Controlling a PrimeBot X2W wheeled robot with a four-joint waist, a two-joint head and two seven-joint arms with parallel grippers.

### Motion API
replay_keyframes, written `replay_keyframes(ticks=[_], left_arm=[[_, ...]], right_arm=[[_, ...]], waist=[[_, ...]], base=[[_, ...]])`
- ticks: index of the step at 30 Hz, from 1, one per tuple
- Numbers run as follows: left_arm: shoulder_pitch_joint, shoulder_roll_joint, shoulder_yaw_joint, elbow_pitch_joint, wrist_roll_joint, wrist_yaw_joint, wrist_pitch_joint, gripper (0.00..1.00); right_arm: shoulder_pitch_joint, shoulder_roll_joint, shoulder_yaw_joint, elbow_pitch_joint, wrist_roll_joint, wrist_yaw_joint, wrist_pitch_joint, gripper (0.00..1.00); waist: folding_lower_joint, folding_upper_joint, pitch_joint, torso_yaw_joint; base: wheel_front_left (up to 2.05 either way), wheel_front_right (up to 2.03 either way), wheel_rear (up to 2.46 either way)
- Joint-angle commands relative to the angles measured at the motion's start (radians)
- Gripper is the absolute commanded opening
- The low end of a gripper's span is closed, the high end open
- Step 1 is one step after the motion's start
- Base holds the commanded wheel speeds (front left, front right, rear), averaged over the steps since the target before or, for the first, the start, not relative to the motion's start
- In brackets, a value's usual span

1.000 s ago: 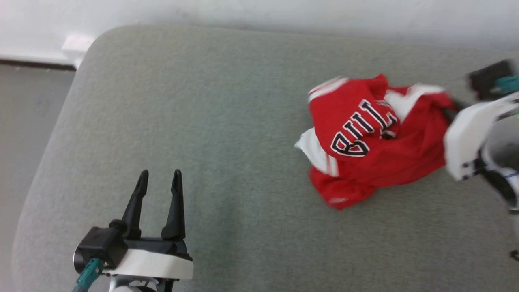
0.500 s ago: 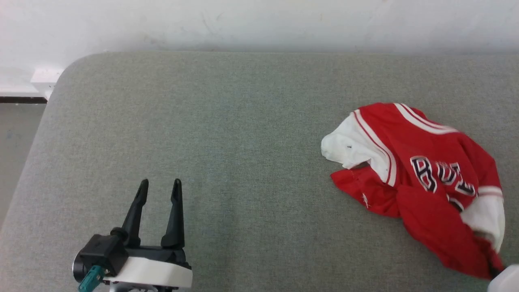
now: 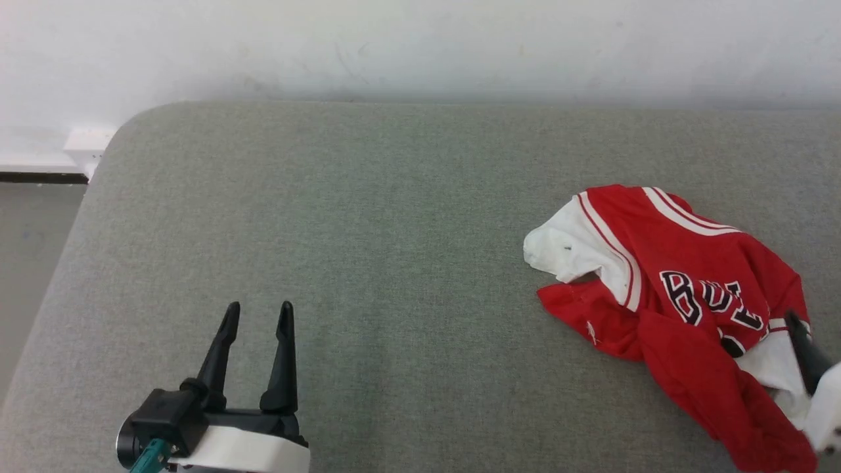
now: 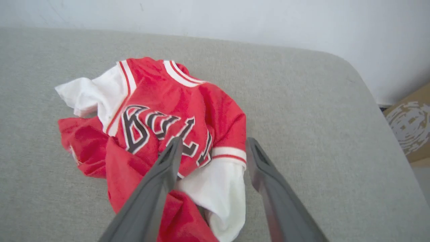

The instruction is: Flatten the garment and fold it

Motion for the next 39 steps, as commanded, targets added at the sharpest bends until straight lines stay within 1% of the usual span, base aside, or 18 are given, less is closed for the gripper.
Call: replay_keyframes(ticks=[1,3,5,7,10,12,15,17,20,25,26,27,28,32,33,36,39], left_arm=[[0.004,-0.002,0.0,-0.003,-0.002,0.005,-0.005,1.0],[0.001,-0.002,-0.001,-0.008,-0.005,0.009,-0.005,1.0],[-0.004,-0.002,-0.001,-0.011,-0.008,0.011,-0.005,1.0],[-0.012,-0.002,-0.003,-0.013,-0.011,0.012,-0.005,1.0],[-0.023,-0.002,-0.006,-0.011,-0.015,0.012,-0.005,1.0],[-0.029,-0.002,-0.007,-0.009,-0.015,0.011,-0.005,1.0],[-0.038,-0.002,-0.011,-0.003,-0.01,0.009,-0.005,1.0],[-0.045,-0.002,-0.014,0.001,-0.008,0.006,-0.005,1.0],[-0.053,-0.002,-0.013,0.002,-0.007,0.003,-0.005,1.0],[-0.063,-0.002,-0.009,0.004,-0.006,-0.001,-0.005,1.0],[-0.064,-0.002,-0.009,0.005,-0.006,-0.002,-0.005,1.0],[-0.065,-0.002,-0.008,0.005,-0.006,-0.002,-0.005,1.0],[-0.066,-0.002,-0.006,0.006,-0.007,-0.002,-0.005,1.0],[-0.065,-0.002,0.0,0.009,-0.007,0.0,-0.005,1.0],[-0.065,-0.002,0.0,0.009,-0.007,0.0,-0.005,1.0],[-0.063,-0.002,0.003,0.009,-0.006,0.0,-0.005,1.0],[-0.059,-0.002,0.006,0.007,-0.007,0.002,-0.005,1.0]], right_arm=[[-0.034,-0.015,0.011,-0.032,0.017,-0.001,0.021,1.0],[-0.078,-0.049,0.049,-0.086,0.045,-0.001,0.083,1.0],[-0.13,-0.061,0.094,-0.111,0.083,-0.001,0.15,1.0],[-0.166,-0.088,0.165,-0.112,0.094,-0.001,0.215,1.0],[-0.211,-0.099,0.272,-0.077,0.108,-0.001,0.289,1.0],[-0.241,-0.102,0.333,-0.029,0.114,-0.001,0.313,1.0],[-0.281,-0.124,0.411,0.072,0.108,-0.001,0.321,1.0],[-0.303,-0.15,0.458,0.146,0.092,-0.001,0.315,1.0],[-0.33,-0.172,0.509,0.257,0.082,-0.001,0.301,1.0],[-0.366,-0.182,0.57,0.403,0.084,-0.001,0.272,1.0],[-0.374,-0.182,0.581,0.425,0.085,-0.001,0.263,0.49],[-0.383,-0.18,0.59,0.442,0.084,-0.001,0.251,0.29],[-0.394,-0.175,0.598,0.454,0.083,-0.001,0.234,0.0],[-0.443,-0.155,0.642,0.455,0.101,-0.001,0.177,0.0],[-0.443,-0.155,0.642,0.455,0.101,-0.001,0.177,0.0],[-0.475,-0.135,0.671,0.416,0.152,-0.001,0.155,0.0],[-0.498,-0.121,0.707,0.349,0.203,-0.001,0.154,0.0]], waist=[[0.0001,0.0,0.003,0.007],[0.0001,0.0,0.009,0.015],[0.0001,0.0,0.021,0.024],[0.0001,0.0,0.033,0.037],[0.0001,0.0,0.049,0.056],[0.0001,0.0,0.056,0.068],[0.0001,0.0,0.063,0.089],[0.0001,0.0,0.067,0.107],[0.0001,0.0,0.074,0.128],[0.0001,0.0,0.087,0.152],[0.0001,0.0,0.089,0.153],[0.0001,0.0,0.091,0.154],[0.0001,0.0,0.092,0.153],[0.0001,0.0,0.085,0.133],[0.0001,0.0,0.085,0.133],[0.0001,0.0,0.072,0.112],[0.0001,0.0,0.056,0.088]], base=[[0.0,0.0,0.0],[0.0,0.0,0.0],[0.0,0.0,0.0],[0.0,0.0,0.0],[0.0,0.0,0.0],[0.0,0.0,0.0],[0.0,0.0,0.0],[0.0,0.0,0.0],[0.0,0.0,0.0],[0.0,0.0,0.0],[0.0,0.0,0.0],[0.0,0.0,0.0],[0.0,0.0,0.0],[0.0,0.0,0.0],[0.0,0.0,0.0],[0.0,0.0,0.0],[0.0,0.0,0.0]])
